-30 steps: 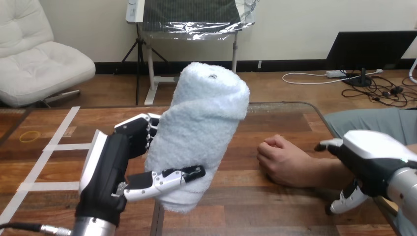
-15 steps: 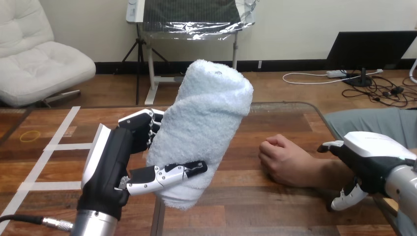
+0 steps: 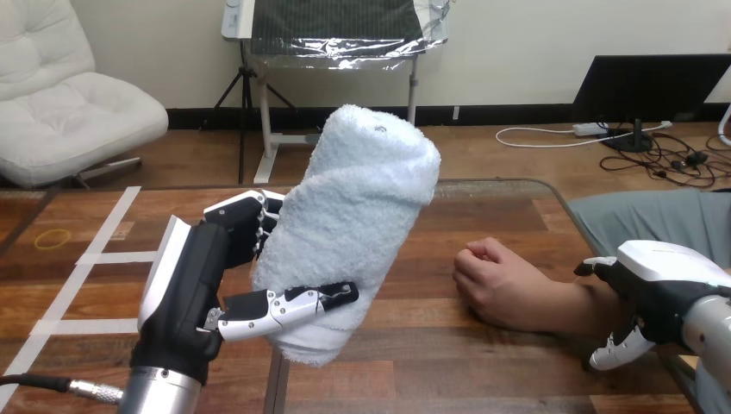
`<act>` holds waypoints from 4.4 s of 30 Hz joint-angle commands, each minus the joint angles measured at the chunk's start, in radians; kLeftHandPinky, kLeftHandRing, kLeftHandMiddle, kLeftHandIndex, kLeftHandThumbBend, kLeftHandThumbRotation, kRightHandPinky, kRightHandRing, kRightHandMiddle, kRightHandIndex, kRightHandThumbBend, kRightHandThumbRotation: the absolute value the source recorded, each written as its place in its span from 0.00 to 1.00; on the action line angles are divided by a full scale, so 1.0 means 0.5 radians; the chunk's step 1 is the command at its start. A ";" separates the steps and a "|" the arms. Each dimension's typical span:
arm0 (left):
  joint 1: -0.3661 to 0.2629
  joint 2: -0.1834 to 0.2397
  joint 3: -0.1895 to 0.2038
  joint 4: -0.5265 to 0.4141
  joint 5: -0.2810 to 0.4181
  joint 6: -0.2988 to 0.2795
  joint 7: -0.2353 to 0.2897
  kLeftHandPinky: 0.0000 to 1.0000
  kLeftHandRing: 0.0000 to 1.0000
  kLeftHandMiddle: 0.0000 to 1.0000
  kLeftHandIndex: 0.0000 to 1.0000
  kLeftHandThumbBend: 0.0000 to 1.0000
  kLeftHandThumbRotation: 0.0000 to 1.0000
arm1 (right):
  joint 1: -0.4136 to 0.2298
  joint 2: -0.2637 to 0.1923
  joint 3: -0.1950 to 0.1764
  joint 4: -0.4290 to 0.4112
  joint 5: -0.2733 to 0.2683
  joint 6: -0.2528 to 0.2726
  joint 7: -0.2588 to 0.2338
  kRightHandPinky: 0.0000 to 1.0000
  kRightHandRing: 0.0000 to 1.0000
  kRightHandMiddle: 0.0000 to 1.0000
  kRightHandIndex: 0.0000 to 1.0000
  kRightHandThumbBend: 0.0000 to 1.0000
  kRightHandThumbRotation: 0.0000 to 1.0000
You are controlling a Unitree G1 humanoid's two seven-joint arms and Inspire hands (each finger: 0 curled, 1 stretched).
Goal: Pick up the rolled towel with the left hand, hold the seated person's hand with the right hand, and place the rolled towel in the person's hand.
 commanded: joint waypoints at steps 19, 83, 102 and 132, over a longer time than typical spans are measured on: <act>-0.100 0.016 0.044 -0.054 -0.019 0.001 0.001 0.34 0.37 0.44 0.54 0.61 0.08 | -0.268 -0.051 0.128 0.411 -0.064 -0.049 -0.145 0.96 0.96 0.96 0.91 0.61 0.25; -0.391 0.088 0.140 0.330 0.029 0.065 0.026 0.36 0.39 0.46 0.54 0.61 0.01 | -0.617 0.071 0.428 1.354 0.114 -0.411 -0.585 0.70 0.76 0.81 0.80 0.62 0.20; -0.553 0.073 0.146 0.623 0.001 0.129 0.041 0.36 0.39 0.45 0.53 0.62 0.00 | -0.657 0.087 0.458 1.460 0.236 -0.429 -0.586 0.40 0.48 0.57 0.67 0.62 0.20; -0.600 0.099 0.167 0.684 -0.130 0.168 -0.032 0.37 0.40 0.45 0.53 0.63 0.00 | -0.523 0.104 0.352 1.345 0.490 -0.429 -0.849 0.21 0.30 0.42 0.46 0.70 0.03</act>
